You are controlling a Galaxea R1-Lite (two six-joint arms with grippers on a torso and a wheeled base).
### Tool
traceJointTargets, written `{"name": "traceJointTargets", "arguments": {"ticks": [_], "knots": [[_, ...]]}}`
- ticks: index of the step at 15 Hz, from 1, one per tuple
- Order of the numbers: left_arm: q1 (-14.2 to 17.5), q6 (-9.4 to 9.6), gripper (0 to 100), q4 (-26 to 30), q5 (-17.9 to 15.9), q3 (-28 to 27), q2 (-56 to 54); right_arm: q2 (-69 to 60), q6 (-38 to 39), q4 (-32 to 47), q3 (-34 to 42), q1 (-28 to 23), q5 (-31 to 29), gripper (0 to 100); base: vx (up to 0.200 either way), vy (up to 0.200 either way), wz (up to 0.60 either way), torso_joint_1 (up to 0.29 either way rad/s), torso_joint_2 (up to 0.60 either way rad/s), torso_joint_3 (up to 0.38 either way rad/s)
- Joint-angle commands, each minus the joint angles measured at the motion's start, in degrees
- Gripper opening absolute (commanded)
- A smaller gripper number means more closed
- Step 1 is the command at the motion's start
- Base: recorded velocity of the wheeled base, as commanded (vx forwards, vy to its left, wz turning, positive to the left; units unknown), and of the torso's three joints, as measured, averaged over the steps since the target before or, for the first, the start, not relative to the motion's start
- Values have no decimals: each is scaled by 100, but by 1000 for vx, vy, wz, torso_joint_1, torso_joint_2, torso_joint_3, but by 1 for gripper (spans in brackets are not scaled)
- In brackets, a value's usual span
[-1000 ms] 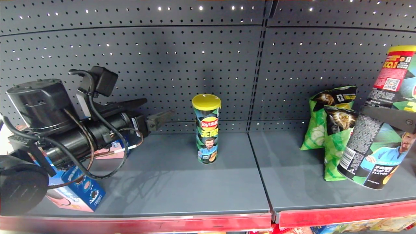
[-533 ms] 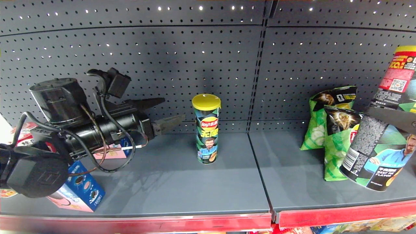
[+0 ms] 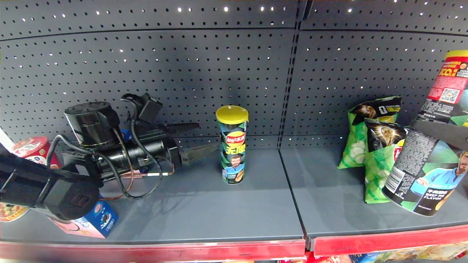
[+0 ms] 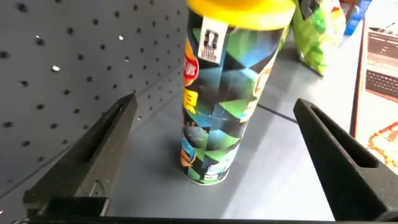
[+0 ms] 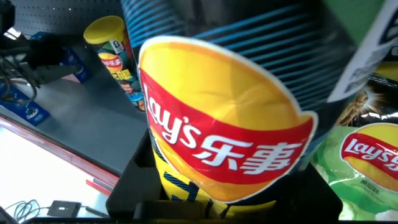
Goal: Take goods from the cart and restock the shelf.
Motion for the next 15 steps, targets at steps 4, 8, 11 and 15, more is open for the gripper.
{"name": "traceJointTargets", "arguments": {"ticks": [4,8,11,15], "knots": [[10,4,100,-6,-38,-257,438,-54,0,-1,16,-1,4,0,0,0,0,0,0,0],[-8,4,100,55,-47,-661,622,-62,8,-1,24,-1,13,0,0,0,0,0,0,0],[-17,4,100,73,-47,-705,631,-62,8,-1,60,-18,13,0,0,0,0,0,0,0],[-113,13,100,73,-47,-766,675,-54,8,-1,60,-18,22,0,0,0,0,0,0,0]]}}
